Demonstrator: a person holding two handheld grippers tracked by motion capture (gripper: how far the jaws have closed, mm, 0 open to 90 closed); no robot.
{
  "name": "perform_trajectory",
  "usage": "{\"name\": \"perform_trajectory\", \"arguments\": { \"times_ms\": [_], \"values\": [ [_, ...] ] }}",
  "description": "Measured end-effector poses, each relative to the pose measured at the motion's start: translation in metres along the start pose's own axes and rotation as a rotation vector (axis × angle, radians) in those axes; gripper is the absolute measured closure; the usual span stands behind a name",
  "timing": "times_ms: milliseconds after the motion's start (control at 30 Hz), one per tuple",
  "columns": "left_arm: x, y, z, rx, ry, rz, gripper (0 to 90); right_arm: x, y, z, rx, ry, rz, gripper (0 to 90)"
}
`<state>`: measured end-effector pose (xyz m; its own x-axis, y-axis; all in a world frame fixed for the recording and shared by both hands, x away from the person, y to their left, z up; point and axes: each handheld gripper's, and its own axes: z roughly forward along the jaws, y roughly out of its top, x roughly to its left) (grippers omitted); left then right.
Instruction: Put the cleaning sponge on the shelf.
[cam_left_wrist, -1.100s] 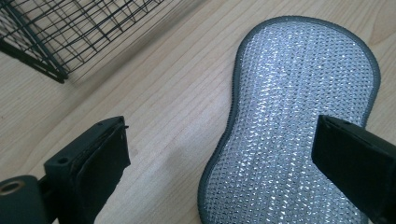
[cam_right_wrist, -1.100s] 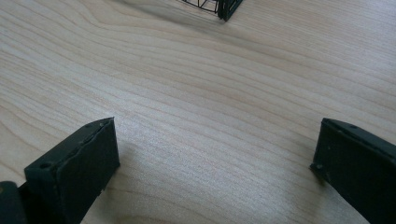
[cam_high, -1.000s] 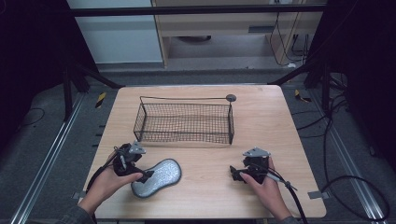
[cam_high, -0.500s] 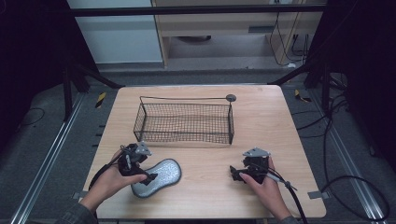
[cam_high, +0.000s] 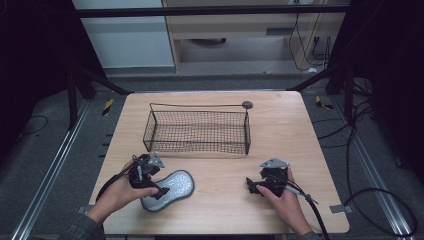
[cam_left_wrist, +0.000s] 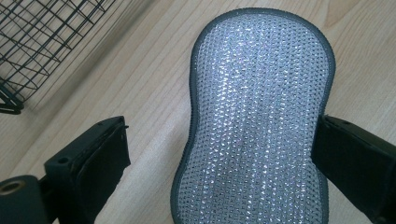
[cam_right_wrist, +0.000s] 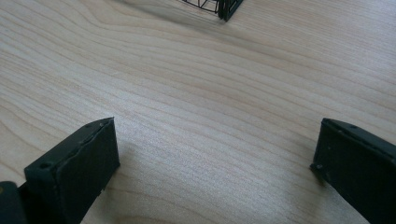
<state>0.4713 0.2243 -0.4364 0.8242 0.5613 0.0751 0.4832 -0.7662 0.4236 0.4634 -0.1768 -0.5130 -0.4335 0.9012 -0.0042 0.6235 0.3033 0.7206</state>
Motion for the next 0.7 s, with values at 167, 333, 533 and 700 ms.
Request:
{"name": "perform_trajectory", "arguments": {
  "times_ms": [167,333,533,700],
  "values": [
    [-0.002,0.006,0.003,0.018,-0.021,0.014,3.5,0.0,0.0,0.0,0.0,0.001,-0.001,0.4],
    [-0.008,0.009,0.008,0.066,-0.048,0.064,3.9,0.0,0.0,0.0,0.0,0.001,-0.001,0.4],
    [-0.01,0.008,0.012,0.082,-0.061,0.062,4.0,0.0,0.0,0.0,0.0,0.001,-0.001,0.4],
    [-0.013,0.008,0.017,0.102,-0.07,0.065,3.8,0.0,0.0,0.0,0.0,0.001,-0.001,0.4]
  ]
}}
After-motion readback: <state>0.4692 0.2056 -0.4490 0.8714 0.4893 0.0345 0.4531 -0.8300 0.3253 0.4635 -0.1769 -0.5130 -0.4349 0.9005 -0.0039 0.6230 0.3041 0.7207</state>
